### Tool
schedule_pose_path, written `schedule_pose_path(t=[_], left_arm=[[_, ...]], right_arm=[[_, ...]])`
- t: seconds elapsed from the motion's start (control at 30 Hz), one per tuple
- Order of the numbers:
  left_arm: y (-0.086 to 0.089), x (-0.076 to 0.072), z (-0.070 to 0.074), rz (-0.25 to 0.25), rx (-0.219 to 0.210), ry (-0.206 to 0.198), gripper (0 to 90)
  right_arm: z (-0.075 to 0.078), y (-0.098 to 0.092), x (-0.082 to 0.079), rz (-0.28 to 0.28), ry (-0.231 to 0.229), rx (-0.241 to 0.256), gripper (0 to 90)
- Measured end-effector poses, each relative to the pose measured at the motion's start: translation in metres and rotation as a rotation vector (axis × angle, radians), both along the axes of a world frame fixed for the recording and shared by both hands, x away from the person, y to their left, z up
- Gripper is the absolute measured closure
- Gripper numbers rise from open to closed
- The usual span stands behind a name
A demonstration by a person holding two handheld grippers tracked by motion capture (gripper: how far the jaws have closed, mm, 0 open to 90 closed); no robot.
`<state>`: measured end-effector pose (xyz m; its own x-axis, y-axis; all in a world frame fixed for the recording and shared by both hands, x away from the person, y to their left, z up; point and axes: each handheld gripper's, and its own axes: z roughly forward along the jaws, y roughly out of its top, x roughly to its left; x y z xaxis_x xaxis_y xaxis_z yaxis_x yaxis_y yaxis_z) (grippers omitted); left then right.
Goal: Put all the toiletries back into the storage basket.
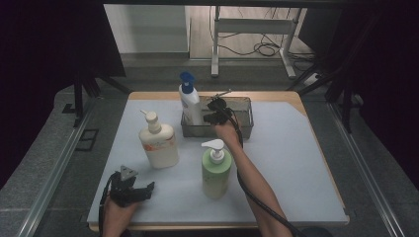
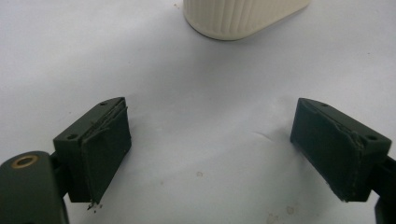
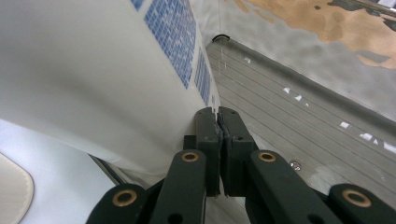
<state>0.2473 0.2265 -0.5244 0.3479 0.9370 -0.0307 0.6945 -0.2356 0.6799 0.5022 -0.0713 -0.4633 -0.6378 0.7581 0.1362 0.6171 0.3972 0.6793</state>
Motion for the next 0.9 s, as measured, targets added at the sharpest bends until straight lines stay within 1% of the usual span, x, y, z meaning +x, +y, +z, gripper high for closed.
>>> schedule_pose_path(t=[0.27,0.53,0.67,0.8,0.9], left_arm=[[0.0,0.0,0.0,0.001,0.0,0.0,11.9],[0.0,0.0,0.0,0.0,0.0,0.0,11.9],[0.0,0.0,0.0,0.0,0.0,0.0,11.9],[0.0,0.0,0.0,0.001,0.0,0.0,11.9],[0.0,0.0,0.0,0.001,0.0,0.0,11.9]], right_arm=[[0.0,0.0,0.001,0.003,0.015,0.005,88.3],[0.001,-0.001,0.0,0.017,0.033,-0.005,88.6],[0.001,0.0,-0.001,0.039,0.042,0.004,88.0],[0.002,0.005,-0.004,0.068,0.04,-0.002,86.6],[0.002,0.011,-0.005,0.079,0.038,-0.002,86.1]])
